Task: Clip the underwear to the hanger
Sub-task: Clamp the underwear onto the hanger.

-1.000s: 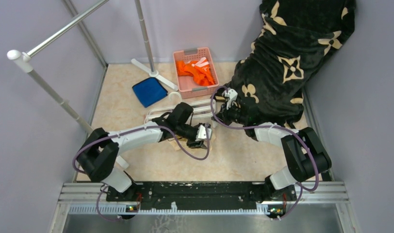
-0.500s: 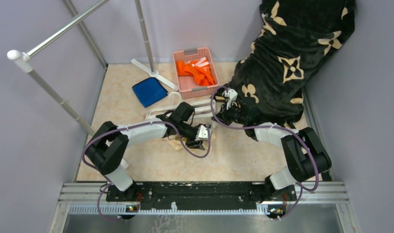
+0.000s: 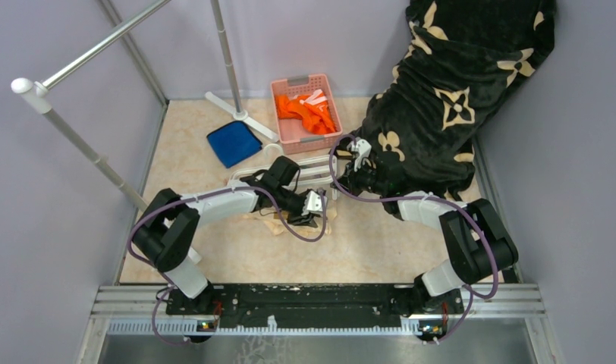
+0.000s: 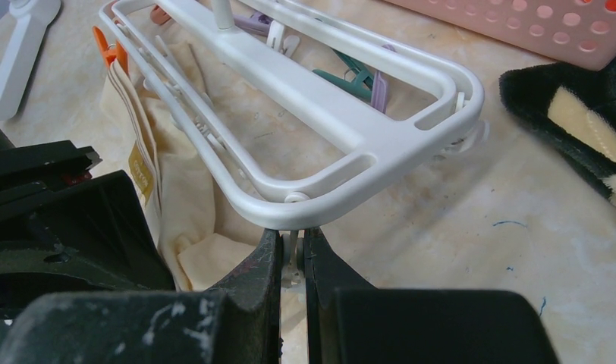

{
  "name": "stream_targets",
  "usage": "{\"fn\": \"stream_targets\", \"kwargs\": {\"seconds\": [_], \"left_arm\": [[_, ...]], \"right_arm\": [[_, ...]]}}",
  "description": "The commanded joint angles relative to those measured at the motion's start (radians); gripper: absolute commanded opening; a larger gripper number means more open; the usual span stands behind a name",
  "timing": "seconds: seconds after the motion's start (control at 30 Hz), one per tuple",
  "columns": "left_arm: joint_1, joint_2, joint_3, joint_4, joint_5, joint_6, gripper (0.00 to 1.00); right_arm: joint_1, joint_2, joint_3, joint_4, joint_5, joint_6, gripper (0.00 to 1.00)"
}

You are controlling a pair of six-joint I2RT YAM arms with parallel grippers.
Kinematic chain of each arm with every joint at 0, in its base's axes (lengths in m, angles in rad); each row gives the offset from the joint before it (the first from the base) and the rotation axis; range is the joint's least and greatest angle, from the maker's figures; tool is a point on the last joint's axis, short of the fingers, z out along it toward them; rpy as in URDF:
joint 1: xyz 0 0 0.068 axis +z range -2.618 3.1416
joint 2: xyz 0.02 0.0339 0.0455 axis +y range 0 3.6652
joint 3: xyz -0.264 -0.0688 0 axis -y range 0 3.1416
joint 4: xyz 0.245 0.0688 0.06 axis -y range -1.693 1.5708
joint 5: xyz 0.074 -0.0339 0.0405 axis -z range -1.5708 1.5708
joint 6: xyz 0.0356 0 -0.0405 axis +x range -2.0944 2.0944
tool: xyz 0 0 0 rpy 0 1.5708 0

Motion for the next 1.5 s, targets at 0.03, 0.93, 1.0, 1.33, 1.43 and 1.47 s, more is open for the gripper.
{"fn": "stream_targets", "kwargs": {"seconds": [0.03,0.93,1.0,1.33,1.43,1.47], "left_arm": [[0.007,-0.040,-0.001,-0.038,0.031,0.018,0.37],[-0.054,-0.190,-0.139,-0.054,-0.018,-0.049,0.33],[-0.053,-0.228,-0.126,-0.062,-0.025,-0.040,0.34],[-0.051,-0.312,-0.152,0.016,-0.096,0.053,0.44],[-0.045,-0.265,-0.136,0.052,-0.094,0.065,0.45],[-0.043,-0.236,-0.131,0.063,-0.090,0.072,0.46]], "right_arm": [[0.010,-0.007,0.021,0.071,-0.026,-0.008,0.00],[0.010,-0.002,0.025,0.069,-0.024,-0.004,0.00],[0.010,-0.002,0.025,0.068,-0.024,-0.006,0.00],[0.010,0.000,0.025,0.073,-0.029,-0.003,0.00],[0.010,0.000,0.027,0.072,-0.028,-0.005,0.00],[0.011,0.000,0.028,0.072,-0.030,-0.003,0.00]]}}
